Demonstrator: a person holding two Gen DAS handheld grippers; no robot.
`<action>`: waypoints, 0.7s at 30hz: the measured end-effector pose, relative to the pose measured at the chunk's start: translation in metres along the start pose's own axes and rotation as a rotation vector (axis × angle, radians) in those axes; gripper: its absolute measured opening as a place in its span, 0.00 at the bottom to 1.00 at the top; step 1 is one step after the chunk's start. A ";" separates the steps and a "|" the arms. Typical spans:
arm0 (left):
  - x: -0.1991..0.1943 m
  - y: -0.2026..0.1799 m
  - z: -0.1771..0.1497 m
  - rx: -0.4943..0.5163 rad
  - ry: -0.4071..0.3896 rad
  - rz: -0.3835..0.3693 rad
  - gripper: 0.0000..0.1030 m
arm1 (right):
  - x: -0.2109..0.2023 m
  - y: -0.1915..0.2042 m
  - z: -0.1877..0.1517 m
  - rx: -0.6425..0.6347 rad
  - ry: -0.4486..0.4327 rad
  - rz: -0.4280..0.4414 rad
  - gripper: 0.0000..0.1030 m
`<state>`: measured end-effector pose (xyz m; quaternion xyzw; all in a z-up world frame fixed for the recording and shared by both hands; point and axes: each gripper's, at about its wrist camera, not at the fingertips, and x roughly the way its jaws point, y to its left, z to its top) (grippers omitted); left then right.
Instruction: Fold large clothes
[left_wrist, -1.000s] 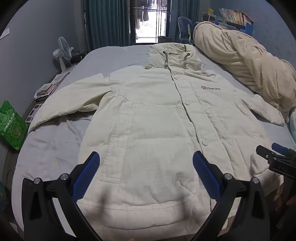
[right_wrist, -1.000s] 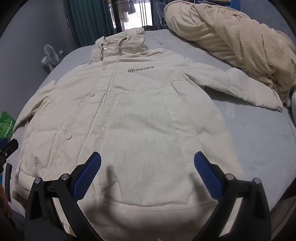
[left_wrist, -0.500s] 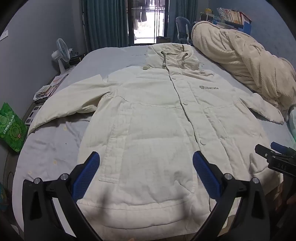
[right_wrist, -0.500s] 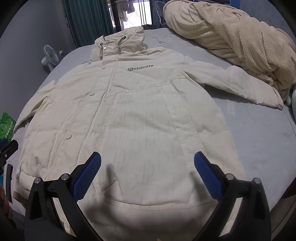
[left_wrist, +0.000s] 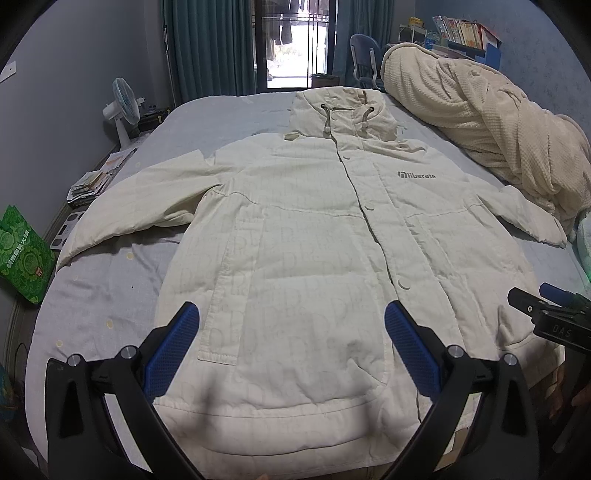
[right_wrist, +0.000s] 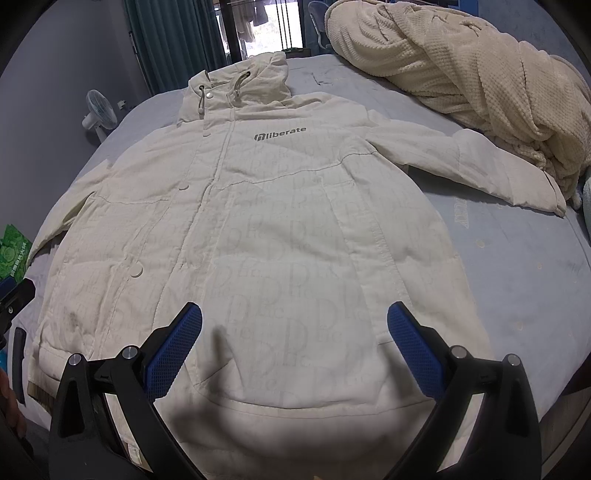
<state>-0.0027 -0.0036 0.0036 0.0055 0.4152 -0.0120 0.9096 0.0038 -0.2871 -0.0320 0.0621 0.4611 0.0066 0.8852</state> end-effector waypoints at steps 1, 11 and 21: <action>0.000 0.000 0.000 -0.001 0.000 -0.002 0.93 | 0.000 0.000 0.000 0.000 0.001 -0.001 0.94; -0.001 0.000 0.000 0.000 -0.002 -0.002 0.93 | 0.000 0.000 -0.001 0.000 0.002 0.000 0.94; -0.003 -0.002 0.000 0.002 -0.002 -0.003 0.93 | 0.000 0.000 -0.001 -0.001 0.004 0.000 0.94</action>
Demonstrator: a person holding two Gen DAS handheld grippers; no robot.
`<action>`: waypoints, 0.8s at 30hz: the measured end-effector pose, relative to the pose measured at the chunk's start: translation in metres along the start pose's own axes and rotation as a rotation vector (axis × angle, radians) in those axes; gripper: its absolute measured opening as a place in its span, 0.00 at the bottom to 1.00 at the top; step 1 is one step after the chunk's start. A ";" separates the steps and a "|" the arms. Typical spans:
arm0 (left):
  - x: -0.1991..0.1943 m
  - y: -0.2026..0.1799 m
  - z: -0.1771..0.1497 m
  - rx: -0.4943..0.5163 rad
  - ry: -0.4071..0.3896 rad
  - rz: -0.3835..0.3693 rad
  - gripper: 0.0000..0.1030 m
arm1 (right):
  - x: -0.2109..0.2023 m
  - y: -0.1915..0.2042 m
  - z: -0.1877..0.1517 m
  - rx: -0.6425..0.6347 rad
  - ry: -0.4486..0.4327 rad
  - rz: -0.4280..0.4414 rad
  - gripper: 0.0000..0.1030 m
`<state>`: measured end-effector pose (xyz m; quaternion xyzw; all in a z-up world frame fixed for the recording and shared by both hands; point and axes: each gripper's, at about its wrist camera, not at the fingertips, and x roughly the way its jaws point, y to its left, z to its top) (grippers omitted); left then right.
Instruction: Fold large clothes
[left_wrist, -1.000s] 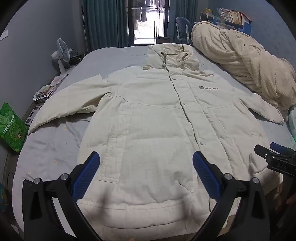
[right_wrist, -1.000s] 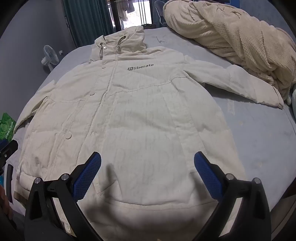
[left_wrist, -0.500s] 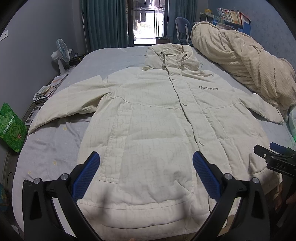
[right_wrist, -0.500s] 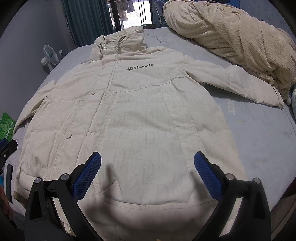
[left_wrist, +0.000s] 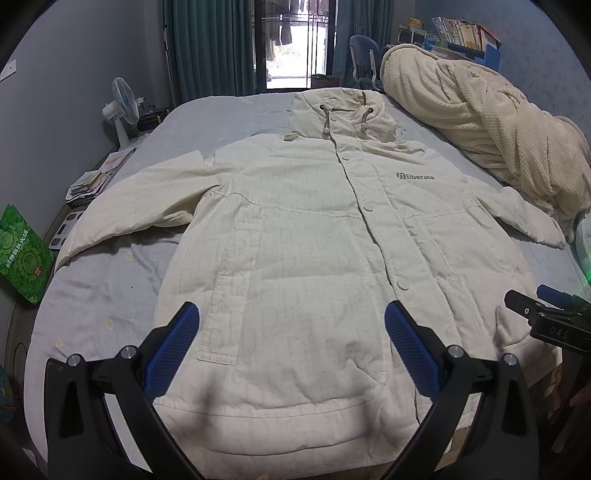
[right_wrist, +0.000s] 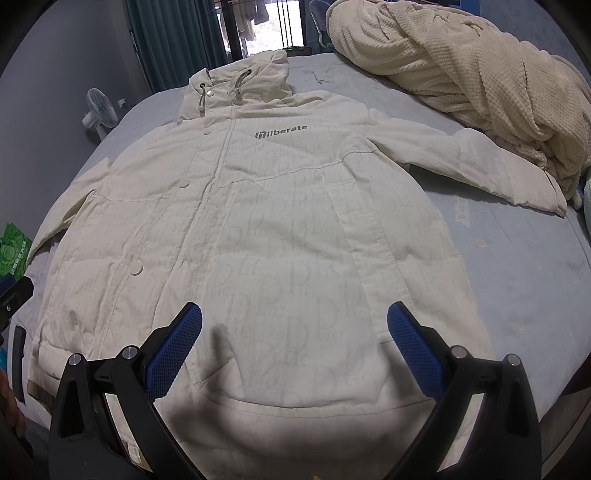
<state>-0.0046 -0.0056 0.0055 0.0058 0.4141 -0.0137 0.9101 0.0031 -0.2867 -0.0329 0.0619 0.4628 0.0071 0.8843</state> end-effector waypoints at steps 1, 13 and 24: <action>0.000 0.001 0.000 -0.001 0.000 0.000 0.93 | 0.000 0.000 0.000 0.000 0.001 0.000 0.94; 0.000 0.000 0.000 -0.001 -0.002 0.001 0.93 | 0.001 0.000 -0.001 -0.003 0.003 -0.001 0.94; -0.001 0.001 0.000 -0.001 -0.003 0.000 0.93 | 0.001 0.001 -0.002 -0.005 0.004 -0.002 0.94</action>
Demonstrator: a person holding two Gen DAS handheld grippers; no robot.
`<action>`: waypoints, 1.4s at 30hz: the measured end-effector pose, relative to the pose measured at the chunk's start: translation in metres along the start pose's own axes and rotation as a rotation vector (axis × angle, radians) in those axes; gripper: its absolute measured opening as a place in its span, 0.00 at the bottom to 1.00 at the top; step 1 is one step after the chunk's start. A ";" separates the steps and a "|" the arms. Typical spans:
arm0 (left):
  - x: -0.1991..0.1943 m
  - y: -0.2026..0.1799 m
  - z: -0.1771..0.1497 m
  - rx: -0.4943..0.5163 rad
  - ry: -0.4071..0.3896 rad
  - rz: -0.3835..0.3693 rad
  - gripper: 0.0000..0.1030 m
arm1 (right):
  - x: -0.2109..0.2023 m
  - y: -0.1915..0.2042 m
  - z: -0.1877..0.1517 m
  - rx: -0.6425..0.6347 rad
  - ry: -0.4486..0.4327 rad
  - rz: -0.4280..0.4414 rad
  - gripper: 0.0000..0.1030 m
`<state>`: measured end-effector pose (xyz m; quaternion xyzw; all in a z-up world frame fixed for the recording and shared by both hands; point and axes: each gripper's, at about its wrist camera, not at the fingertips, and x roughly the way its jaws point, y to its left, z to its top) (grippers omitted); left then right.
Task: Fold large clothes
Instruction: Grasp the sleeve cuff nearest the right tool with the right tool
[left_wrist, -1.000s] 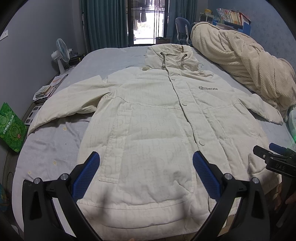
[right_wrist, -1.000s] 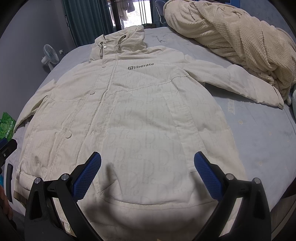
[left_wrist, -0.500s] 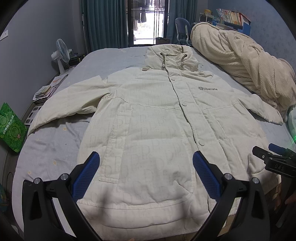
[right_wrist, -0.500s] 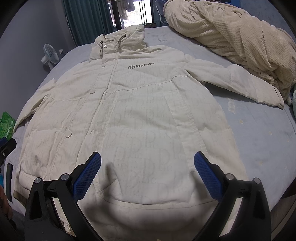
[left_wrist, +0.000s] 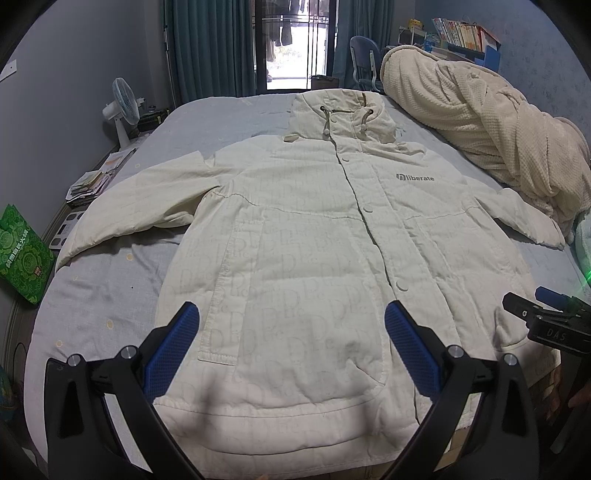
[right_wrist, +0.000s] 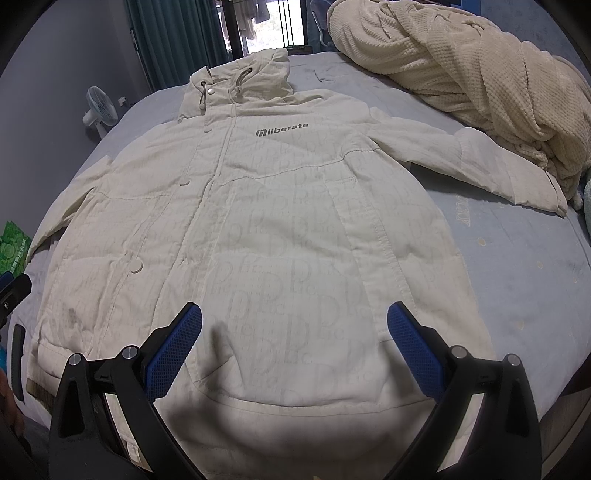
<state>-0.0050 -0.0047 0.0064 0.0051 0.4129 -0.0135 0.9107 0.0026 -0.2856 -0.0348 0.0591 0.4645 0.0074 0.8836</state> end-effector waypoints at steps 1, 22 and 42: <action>0.000 0.000 0.000 0.000 0.001 0.000 0.93 | 0.000 0.000 0.000 0.000 -0.001 0.000 0.94; 0.009 -0.002 0.013 0.016 -0.016 -0.008 0.93 | 0.012 -0.039 0.028 0.156 -0.017 -0.033 0.94; 0.127 0.021 0.053 -0.015 0.045 -0.011 0.93 | 0.127 -0.270 0.094 0.751 -0.025 0.016 0.94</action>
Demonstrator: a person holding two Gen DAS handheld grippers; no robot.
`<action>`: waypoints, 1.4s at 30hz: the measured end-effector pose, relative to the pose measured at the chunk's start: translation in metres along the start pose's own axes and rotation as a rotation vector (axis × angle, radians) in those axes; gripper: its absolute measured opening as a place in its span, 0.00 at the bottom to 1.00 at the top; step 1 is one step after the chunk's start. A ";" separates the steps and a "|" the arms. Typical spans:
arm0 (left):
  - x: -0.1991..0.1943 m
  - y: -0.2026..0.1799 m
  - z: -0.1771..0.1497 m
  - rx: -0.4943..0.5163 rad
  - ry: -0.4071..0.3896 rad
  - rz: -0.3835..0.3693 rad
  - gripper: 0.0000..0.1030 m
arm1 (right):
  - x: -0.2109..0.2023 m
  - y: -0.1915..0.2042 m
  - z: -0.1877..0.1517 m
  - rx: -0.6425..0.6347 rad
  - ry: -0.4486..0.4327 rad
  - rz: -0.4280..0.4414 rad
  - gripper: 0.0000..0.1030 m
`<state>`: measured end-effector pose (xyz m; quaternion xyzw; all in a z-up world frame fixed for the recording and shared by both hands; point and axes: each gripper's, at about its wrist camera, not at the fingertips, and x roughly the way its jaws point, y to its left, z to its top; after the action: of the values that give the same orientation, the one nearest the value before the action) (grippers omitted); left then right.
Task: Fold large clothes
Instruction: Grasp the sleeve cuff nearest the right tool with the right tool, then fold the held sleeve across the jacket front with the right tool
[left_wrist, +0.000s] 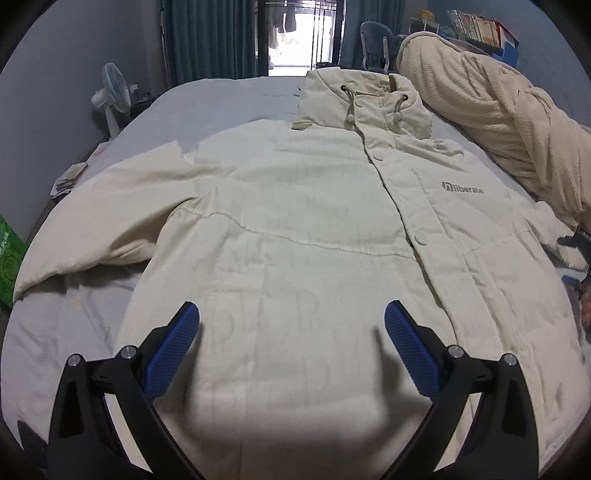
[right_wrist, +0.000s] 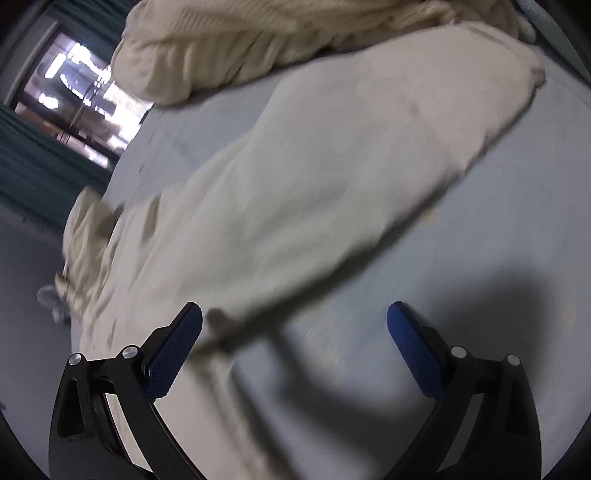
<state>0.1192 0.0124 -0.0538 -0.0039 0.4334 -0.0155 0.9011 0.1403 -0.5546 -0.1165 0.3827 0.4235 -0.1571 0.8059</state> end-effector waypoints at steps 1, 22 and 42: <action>0.003 -0.002 0.001 0.013 0.000 0.008 0.93 | 0.001 -0.004 0.005 0.008 -0.010 0.004 0.94; 0.036 0.003 0.005 0.009 0.025 0.036 0.93 | -0.054 -0.109 0.077 0.228 -0.397 -0.105 0.91; 0.038 0.004 0.002 0.009 0.034 0.020 0.93 | -0.084 -0.051 0.097 -0.022 -0.455 0.027 0.08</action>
<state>0.1445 0.0156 -0.0820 0.0046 0.4484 -0.0086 0.8938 0.1158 -0.6663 -0.0400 0.3343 0.2274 -0.2239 0.8868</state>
